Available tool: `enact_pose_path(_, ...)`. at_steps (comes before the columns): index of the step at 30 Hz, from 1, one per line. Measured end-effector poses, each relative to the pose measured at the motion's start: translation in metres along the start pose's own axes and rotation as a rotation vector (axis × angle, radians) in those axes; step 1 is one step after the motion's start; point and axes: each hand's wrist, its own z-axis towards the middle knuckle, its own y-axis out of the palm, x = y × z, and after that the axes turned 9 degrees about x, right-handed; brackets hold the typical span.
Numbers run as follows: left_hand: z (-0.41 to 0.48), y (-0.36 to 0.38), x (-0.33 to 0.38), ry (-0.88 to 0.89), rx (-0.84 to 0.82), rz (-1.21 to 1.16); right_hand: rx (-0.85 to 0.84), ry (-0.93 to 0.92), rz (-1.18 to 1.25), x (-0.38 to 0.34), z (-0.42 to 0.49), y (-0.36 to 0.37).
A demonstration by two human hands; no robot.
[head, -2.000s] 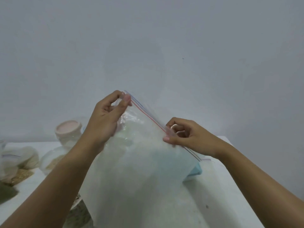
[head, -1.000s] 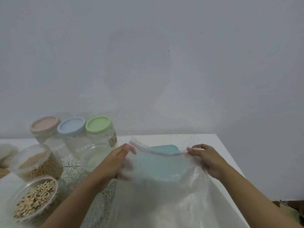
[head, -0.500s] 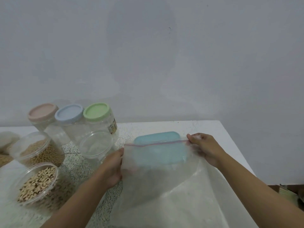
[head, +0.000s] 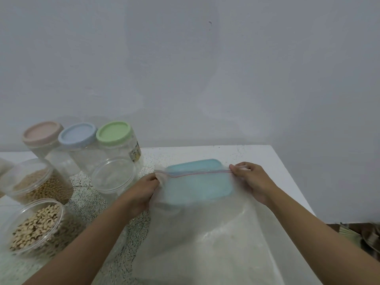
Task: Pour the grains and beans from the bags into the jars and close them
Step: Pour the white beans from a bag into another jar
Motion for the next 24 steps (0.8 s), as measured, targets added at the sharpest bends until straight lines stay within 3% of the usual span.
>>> enact_pose_path(3,-0.006,-0.005,0.011,0.192,0.073,0.092,-0.007,-0.025,-0.008,-0.001,0.001,-0.001)
enact_pose_path(9,-0.015,-0.019,0.056,0.763,0.309,0.497,0.082,-0.125,-0.130,-0.006,0.003,0.003)
enact_pose_path(16,-0.030,-0.036,0.101,1.050,0.562,0.394,0.194,-0.205,-0.218,-0.007,0.007,0.024)
enact_pose_path(19,-0.037,-0.034,0.111,0.990,0.570,0.274,0.206,-0.251,-0.250,-0.007,0.008,0.031)
enact_pose_path(24,-0.027,-0.025,0.092,0.644,0.317,0.033,0.204,-0.273,-0.336,-0.006,0.007,0.034)
